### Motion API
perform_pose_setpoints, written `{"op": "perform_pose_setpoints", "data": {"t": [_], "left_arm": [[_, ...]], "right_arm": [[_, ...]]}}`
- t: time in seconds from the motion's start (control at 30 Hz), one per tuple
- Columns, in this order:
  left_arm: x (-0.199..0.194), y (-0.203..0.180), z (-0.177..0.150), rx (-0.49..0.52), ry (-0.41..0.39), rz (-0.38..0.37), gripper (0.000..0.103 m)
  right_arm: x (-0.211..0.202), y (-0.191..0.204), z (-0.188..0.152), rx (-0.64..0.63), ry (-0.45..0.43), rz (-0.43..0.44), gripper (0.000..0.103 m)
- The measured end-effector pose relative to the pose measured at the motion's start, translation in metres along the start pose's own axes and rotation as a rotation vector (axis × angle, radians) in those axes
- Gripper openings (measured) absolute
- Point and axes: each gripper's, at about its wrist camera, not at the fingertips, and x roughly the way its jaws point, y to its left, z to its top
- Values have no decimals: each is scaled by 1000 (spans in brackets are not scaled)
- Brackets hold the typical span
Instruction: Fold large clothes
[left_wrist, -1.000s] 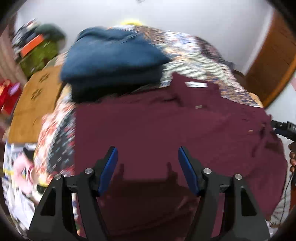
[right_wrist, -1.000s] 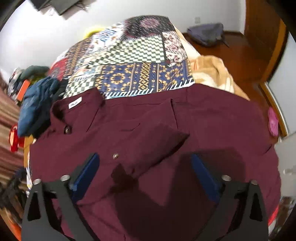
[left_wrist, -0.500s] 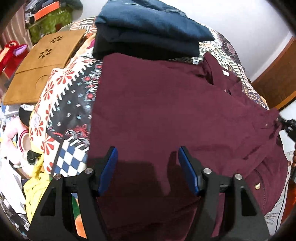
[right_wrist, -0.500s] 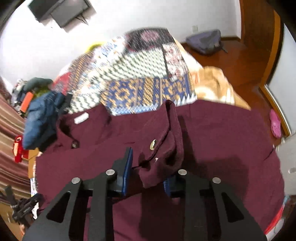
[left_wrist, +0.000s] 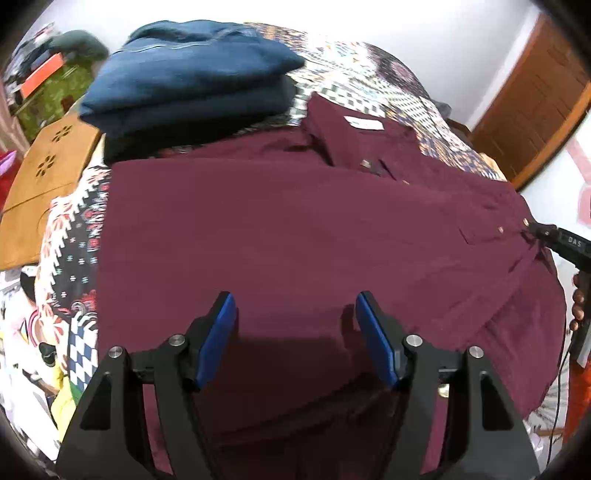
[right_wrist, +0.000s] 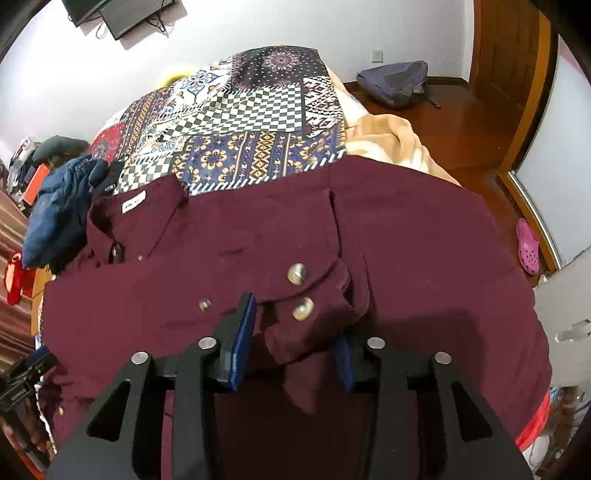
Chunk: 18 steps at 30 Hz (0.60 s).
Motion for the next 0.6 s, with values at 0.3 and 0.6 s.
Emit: {"op": "perform_pose_setpoints", "data": {"t": [0.3, 0.6], "left_arm": [[-6, -42, 26, 64, -42, 16, 66], [-20, -112, 63, 153, -128, -45, 67]], "right_arm": [[-47, -24, -5, -40, -95, -85, 57], [-83, -110, -22, 189, -160, -110, 63]]}}
